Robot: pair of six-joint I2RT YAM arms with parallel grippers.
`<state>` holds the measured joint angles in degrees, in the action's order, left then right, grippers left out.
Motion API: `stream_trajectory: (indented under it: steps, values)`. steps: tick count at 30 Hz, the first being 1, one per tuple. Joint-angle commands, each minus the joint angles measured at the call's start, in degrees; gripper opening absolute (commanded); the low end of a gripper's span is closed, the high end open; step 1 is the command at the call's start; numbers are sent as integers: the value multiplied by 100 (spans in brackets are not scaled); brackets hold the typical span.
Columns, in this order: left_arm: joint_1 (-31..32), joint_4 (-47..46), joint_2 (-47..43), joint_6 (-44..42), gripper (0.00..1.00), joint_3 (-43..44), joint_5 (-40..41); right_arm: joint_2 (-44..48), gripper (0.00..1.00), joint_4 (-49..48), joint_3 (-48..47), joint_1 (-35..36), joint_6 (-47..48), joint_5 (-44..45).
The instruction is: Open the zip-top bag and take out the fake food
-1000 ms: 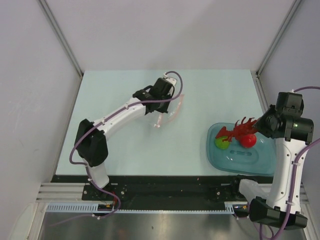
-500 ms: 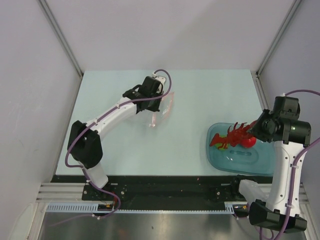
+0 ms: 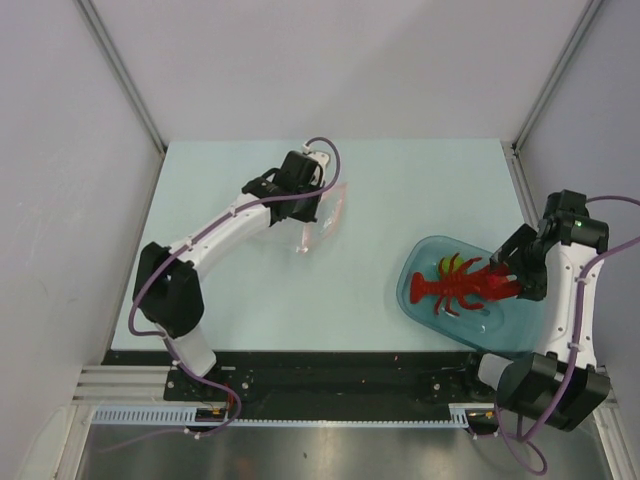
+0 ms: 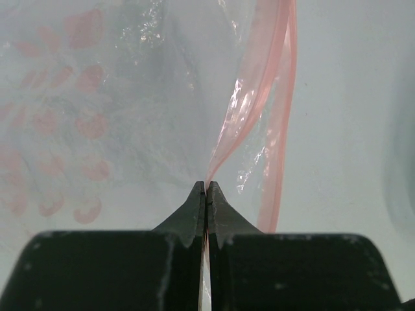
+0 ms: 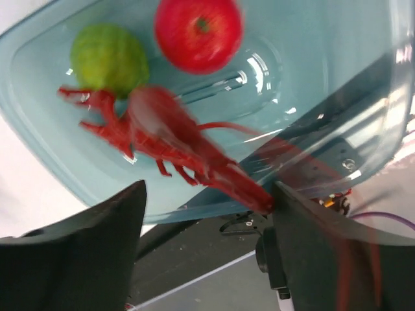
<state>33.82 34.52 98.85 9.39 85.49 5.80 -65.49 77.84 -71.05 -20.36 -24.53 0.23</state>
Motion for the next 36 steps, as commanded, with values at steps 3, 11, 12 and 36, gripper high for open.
stream_trajectory:
  steps: [3,11,12,36]
  values:
    - [-51,-51,-515,-60,0,47,-9,-140,93,908,-410,-214,-139,575]
    - [-43,-51,-840,142,0,-217,-53,528,100,891,152,-284,-350,-180]
    - [-51,-60,-867,186,0,-287,-123,625,100,864,187,-293,-342,-225]
    - [-51,405,573,-332,14,828,923,977,100,-1333,-6,3458,-790,-1623]
